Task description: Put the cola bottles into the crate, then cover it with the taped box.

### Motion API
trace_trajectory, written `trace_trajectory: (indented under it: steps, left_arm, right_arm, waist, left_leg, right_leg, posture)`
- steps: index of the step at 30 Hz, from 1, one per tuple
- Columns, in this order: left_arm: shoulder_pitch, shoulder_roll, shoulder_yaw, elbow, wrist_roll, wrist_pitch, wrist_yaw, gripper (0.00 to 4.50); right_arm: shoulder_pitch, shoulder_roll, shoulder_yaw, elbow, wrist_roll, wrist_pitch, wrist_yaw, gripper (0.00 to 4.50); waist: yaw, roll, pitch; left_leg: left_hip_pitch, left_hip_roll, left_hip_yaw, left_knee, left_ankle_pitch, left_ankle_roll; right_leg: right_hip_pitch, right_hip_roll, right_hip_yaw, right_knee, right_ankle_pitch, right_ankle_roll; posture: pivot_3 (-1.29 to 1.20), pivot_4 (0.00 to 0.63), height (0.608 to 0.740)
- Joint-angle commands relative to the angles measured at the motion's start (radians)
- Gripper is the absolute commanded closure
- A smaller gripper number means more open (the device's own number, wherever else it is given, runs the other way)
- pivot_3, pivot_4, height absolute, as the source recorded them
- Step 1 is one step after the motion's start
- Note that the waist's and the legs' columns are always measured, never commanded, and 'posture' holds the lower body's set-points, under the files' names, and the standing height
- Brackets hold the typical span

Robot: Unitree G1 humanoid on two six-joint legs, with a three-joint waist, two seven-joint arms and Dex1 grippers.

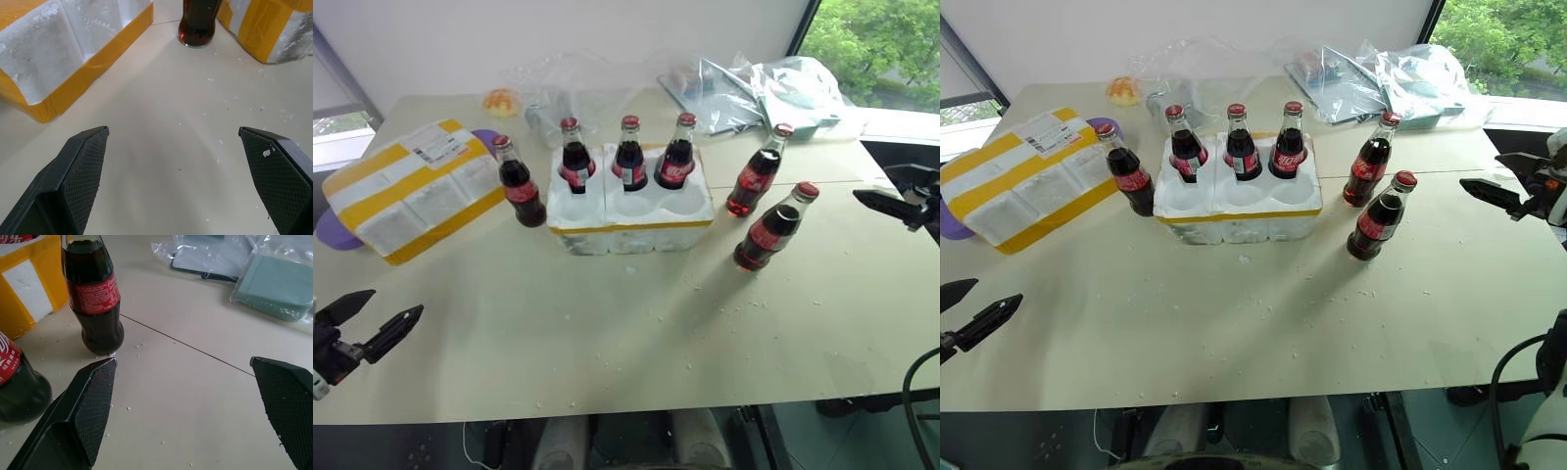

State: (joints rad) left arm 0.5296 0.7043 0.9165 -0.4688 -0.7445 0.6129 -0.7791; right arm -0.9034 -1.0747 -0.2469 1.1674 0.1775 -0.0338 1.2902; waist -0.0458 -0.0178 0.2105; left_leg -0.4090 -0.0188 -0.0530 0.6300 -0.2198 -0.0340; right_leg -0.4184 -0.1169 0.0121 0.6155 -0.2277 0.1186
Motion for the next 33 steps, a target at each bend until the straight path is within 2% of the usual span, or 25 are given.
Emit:
trace_trajectory:
  steps: [1,14,20,25,29,33]
  left_arm:
    - [-0.003,0.0,0.004,0.008,0.019,-0.035,-0.005,0.05]
    - [-0.047,0.0,0.02,0.028,-0.03,-0.012,0.017,0.05]
    - [-0.081,0.045,-0.011,0.046,-0.032,-0.009,-0.024,0.05]
    - [-0.171,0.115,-0.051,0.105,-0.035,0.008,-0.042,0.05]
    - [-0.253,0.167,-0.113,0.152,-0.019,0.008,-0.063,0.05]
    - [-0.348,0.207,-0.188,0.202,-0.008,0.0,-0.087,0.05]
  right_arm:
    - [-0.026,-0.027,-0.017,0.007,0.003,-0.019,-0.005,0.0]
    - [-0.05,-0.031,-0.012,0.016,-0.006,0.004,-0.009,0.0]
    - [-0.063,-0.053,-0.016,0.011,0.0,0.028,0.01,0.0]
    - [-0.079,-0.085,-0.021,-0.019,0.014,0.064,0.067,0.0]
    - [-0.082,-0.104,-0.02,-0.101,0.034,0.11,0.128,0.0]
    - [-0.074,-0.126,-0.021,-0.277,0.087,0.238,0.217,0.0]
  waist:
    - [0.0,0.0,0.0]
    - [0.0,0.0,0.0]
    - [0.0,0.0,0.0]
    - [0.001,0.001,0.0]
    - [-0.001,0.001,0.0]
    - [-0.001,0.003,0.0]
  left_leg:
    - [0.0,0.0,0.0,0.0,0.0,0.0]
    - [0.001,0.0,0.0,0.0,0.0,0.0]
    - [0.001,0.0,0.0,0.001,0.0,0.0]
    - [0.001,0.0,0.0,0.001,0.0,0.0]
    - [0.001,0.0,0.001,0.001,0.0,0.0]
    - [0.001,0.0,0.001,0.001,0.0,0.0]
  right_leg:
    - [0.0,0.0,0.0,0.0,0.0,0.0]
    - [0.0,0.0,0.0,0.001,0.0,0.0]
    - [0.0,0.0,0.0,0.002,0.0,0.0]
    - [0.0,0.0,0.0,0.003,0.0,0.0]
    - [0.0,0.0,0.001,0.003,0.0,0.0]
    - [-0.001,0.001,0.001,0.005,0.0,0.0]
  posture:
    - [0.0,0.15,0.737]
    - [0.0,0.15,0.737]
    - [0.0,0.15,0.737]
    - [0.0,0.15,0.737]
    - [0.0,0.15,0.737]
    - [0.0,0.15,0.737]
